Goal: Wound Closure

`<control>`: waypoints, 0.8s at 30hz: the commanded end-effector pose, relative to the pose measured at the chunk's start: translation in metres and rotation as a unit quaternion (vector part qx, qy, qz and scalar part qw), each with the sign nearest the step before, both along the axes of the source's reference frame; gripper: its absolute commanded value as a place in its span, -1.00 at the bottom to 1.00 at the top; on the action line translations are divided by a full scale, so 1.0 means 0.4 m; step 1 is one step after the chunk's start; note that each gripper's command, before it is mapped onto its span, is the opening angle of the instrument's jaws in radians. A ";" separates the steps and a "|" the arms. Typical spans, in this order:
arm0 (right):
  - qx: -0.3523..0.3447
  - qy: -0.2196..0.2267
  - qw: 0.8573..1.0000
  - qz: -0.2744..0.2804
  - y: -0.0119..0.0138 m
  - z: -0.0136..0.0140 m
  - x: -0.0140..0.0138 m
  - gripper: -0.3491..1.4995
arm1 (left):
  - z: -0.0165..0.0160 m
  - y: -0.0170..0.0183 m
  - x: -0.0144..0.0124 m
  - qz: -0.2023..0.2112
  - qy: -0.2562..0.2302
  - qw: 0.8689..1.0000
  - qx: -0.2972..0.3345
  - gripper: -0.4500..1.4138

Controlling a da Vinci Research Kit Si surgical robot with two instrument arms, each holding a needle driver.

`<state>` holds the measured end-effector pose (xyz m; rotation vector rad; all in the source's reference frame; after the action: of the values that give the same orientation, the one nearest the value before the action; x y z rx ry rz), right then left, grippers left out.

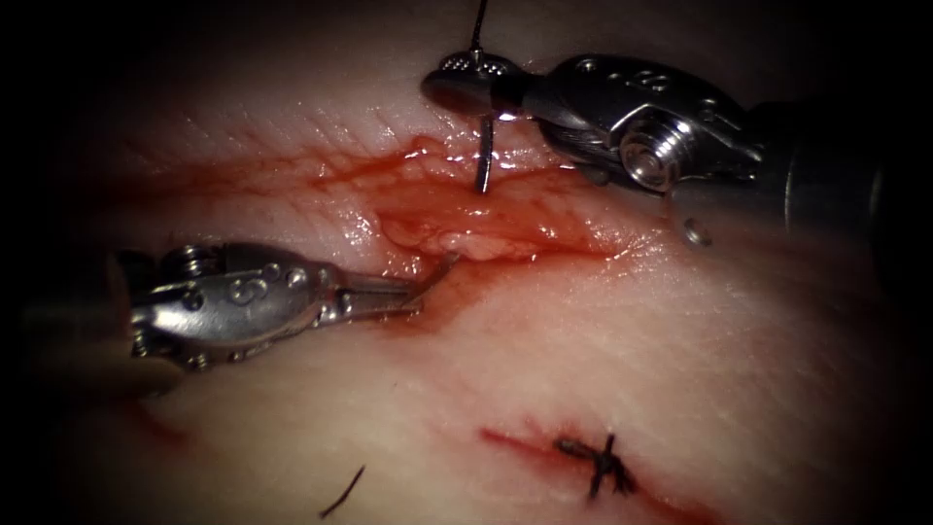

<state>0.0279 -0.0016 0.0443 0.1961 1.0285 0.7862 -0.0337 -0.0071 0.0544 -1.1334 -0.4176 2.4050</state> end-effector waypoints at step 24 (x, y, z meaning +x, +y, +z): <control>0.280 0.138 0.949 0.052 -0.0135 0.0052 0.0009 -1.00 | 0.0013 0.0000 -0.0017 0.000 0.000 1.000 0.000 -0.68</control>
<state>0.0273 -0.0075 0.0461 0.7764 1.0515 1.1728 -0.0338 -0.0071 0.0544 -1.1329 -0.4186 2.4041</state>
